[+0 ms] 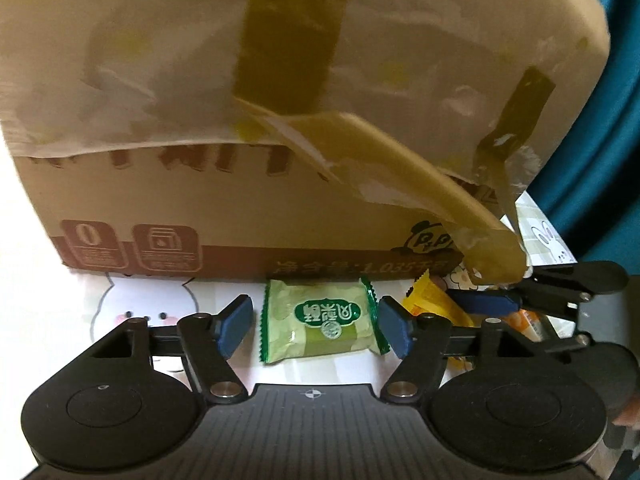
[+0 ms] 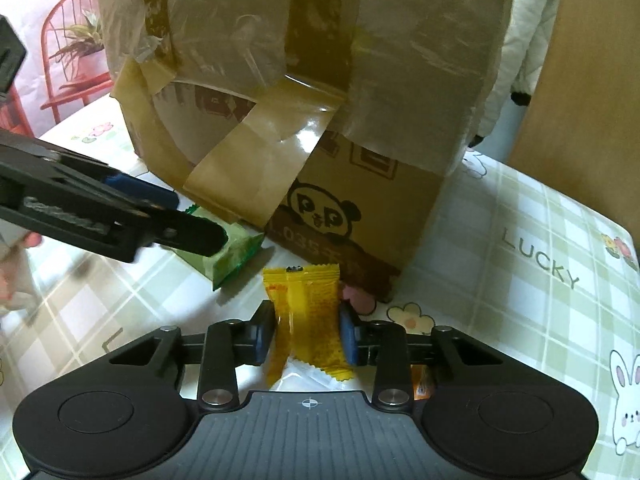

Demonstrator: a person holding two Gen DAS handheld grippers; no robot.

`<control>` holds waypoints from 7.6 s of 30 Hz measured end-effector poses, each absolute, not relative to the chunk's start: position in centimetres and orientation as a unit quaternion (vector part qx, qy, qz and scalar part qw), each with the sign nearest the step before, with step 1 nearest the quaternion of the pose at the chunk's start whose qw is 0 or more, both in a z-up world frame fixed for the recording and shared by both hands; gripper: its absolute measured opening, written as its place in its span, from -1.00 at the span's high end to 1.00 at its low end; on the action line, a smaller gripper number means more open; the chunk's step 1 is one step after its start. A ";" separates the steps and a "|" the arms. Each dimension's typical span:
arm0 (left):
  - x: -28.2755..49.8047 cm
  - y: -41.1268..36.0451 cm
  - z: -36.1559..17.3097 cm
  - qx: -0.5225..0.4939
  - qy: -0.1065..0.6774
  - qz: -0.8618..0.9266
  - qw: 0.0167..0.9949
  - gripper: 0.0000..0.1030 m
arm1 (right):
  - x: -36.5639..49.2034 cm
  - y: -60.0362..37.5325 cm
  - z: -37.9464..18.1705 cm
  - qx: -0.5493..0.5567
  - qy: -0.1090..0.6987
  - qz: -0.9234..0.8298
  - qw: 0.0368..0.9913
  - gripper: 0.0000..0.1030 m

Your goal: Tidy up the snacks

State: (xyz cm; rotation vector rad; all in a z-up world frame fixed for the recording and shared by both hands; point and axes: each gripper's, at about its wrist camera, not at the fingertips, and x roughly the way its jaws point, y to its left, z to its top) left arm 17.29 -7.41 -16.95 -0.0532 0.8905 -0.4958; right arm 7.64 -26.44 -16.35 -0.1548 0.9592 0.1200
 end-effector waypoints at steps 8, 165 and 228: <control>18.0 -8.9 -17.4 -0.005 0.418 -0.226 0.880 -0.58 | 7.1 -26.6 -16.6 -0.062 0.450 0.055 0.889 0.40; 20.5 -4.9 0.7 0.000 0.222 -0.164 0.961 -0.45 | 14.7 -27.0 -1.5 -0.049 0.282 -0.022 0.958 0.36; 7.0 -7.2 -14.1 -0.050 0.387 -0.232 0.891 -0.34 | -1.9 -30.5 -15.8 -0.084 0.465 -0.039 0.881 -0.17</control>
